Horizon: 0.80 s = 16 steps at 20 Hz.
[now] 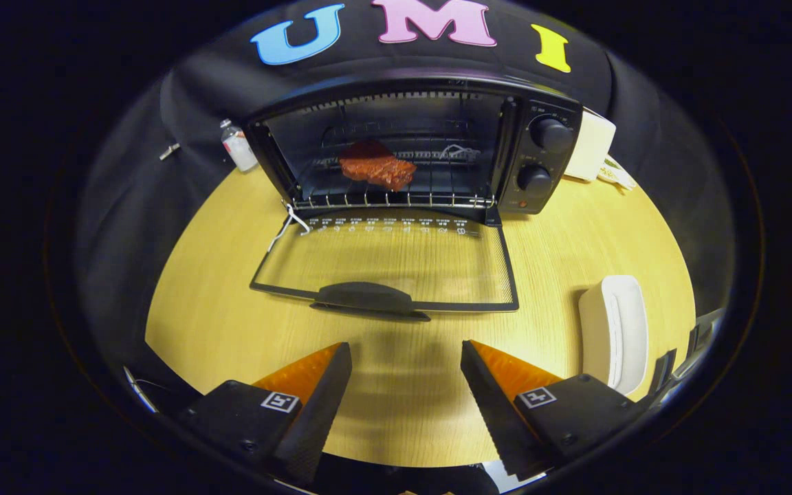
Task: Open the toaster oven, put the food inside, and close the toaster oven door.
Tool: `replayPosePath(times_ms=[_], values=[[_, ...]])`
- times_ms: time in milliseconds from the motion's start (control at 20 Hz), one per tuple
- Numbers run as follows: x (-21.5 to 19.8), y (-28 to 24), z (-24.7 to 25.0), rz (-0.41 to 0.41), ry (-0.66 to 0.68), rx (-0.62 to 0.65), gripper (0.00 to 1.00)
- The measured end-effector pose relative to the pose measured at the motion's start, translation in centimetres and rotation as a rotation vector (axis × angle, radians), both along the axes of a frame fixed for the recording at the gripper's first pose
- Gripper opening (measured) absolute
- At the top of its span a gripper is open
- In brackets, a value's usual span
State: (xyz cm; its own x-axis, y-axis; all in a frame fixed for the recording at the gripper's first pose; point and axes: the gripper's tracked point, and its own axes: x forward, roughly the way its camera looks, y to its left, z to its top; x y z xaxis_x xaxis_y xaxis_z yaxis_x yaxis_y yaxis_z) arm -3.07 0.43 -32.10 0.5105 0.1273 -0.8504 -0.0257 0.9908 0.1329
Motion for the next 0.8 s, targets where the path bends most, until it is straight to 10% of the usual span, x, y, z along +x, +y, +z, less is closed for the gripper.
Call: replayPosePath(times_ms=[800], values=[[2.9,2.3,-3.9,-0.092,0.043,-0.031,0.99]])
